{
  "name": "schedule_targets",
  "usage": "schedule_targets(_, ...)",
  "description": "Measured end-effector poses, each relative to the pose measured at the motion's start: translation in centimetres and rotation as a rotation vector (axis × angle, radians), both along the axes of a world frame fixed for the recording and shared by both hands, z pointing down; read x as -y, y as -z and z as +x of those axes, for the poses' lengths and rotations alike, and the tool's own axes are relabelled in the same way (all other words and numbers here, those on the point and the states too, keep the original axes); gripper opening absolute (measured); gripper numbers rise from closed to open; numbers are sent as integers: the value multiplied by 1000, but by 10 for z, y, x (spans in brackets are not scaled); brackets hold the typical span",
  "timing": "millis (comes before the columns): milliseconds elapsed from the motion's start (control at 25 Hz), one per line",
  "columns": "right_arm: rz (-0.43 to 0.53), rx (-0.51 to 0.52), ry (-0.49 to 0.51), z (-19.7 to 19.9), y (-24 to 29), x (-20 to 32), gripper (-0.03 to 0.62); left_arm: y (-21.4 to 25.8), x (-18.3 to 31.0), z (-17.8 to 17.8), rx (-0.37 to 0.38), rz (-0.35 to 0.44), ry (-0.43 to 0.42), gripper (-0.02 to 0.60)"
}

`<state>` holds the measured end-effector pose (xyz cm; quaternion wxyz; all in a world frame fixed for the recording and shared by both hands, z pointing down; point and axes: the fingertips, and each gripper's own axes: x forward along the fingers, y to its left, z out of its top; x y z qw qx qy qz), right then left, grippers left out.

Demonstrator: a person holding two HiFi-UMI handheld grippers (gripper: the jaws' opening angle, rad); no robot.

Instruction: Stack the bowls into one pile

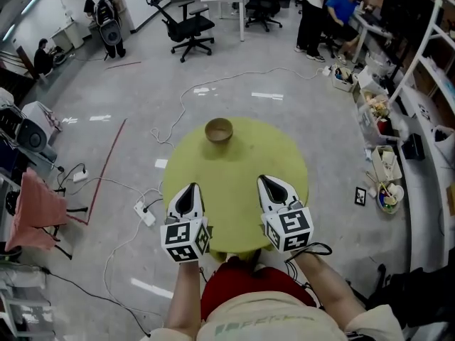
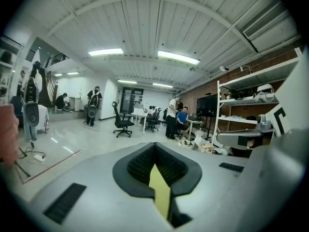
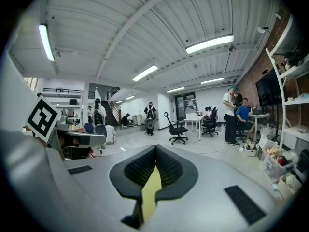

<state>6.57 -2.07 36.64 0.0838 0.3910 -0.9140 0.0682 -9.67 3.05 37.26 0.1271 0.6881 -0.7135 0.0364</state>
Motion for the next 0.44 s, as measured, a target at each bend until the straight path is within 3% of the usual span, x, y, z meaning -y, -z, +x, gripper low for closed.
schedule_targets(440,2,23,42,44,2,-24,35,4,-29,50,14,0,29,23)
